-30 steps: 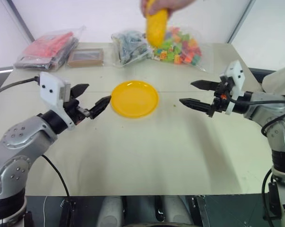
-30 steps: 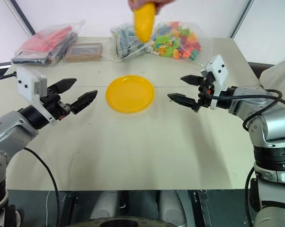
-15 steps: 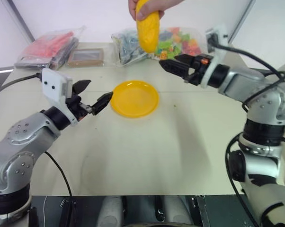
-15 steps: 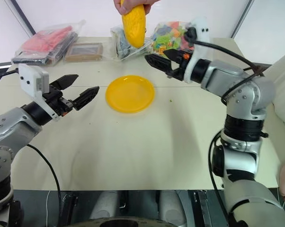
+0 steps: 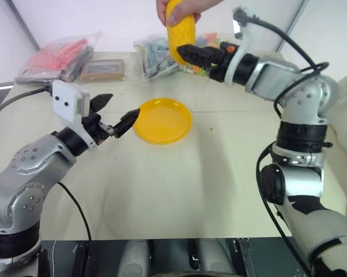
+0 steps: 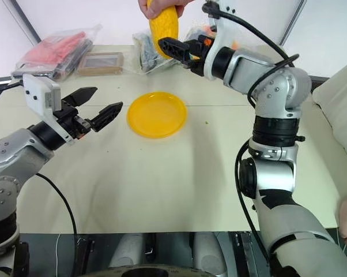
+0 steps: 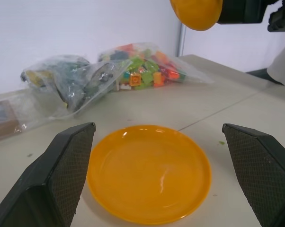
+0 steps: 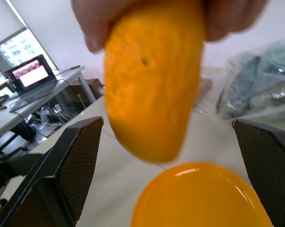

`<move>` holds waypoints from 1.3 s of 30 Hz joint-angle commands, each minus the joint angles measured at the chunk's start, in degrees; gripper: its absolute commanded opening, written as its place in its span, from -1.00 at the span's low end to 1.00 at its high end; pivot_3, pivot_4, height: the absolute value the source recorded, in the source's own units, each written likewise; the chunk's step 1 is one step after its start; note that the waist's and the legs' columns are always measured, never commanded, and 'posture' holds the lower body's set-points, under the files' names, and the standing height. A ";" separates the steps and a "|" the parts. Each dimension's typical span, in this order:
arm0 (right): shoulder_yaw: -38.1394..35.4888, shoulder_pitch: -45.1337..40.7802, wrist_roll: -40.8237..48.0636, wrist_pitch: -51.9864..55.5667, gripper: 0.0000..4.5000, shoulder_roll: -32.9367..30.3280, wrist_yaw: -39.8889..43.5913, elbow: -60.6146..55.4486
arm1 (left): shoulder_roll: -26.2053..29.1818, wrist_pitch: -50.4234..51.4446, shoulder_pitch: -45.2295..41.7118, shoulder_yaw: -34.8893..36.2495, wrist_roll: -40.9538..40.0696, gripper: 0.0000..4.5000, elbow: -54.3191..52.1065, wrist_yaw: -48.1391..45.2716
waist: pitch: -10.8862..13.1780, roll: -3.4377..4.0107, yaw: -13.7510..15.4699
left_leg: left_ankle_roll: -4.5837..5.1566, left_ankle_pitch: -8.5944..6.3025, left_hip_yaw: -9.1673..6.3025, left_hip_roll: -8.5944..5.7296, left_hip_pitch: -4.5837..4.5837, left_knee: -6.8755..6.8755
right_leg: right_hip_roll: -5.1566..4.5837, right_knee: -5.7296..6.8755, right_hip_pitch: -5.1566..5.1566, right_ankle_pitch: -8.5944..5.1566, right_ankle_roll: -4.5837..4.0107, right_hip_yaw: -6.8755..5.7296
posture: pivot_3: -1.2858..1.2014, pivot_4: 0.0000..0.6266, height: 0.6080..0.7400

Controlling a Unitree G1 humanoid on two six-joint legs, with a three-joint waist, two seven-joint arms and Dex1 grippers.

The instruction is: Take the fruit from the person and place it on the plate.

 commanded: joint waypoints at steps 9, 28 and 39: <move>2.13 -4.39 -3.42 -6.75 0.98 2.55 1.82 4.60 | -0.22 -1.23 0.61 1.00 0.34 1.00 -2.85 1.31 | 0.00 0.00 0.00 | 0.00 0.00 -0.01 0.00 -0.01 -0.01 | 0.00 0.00 -0.01 0.00 0.00 0.00 | 0.03 -0.52 0.87; 4.88 -5.03 -8.58 -11.72 -0.08 4.27 4.15 8.20 | -0.22 -1.16 0.68 1.23 0.67 1.00 -3.45 2.45 | 0.01 0.01 -0.03 | 0.00 0.00 0.00 0.00 -0.01 -0.04 | -0.01 -0.02 -0.03 0.00 0.00 0.00 | 0.03 -0.52 0.87; 14.44 11.72 -16.09 -8.81 -0.08 13.01 -2.51 7.49 | 2.83 2.08 7.14 5.40 0.52 1.00 -4.93 4.25 | 0.00 0.00 -0.05 | -0.01 0.01 -0.01 0.01 -0.10 -0.08 | -0.05 -0.02 -0.13 0.00 0.00 0.00 | 0.03 -0.52 0.87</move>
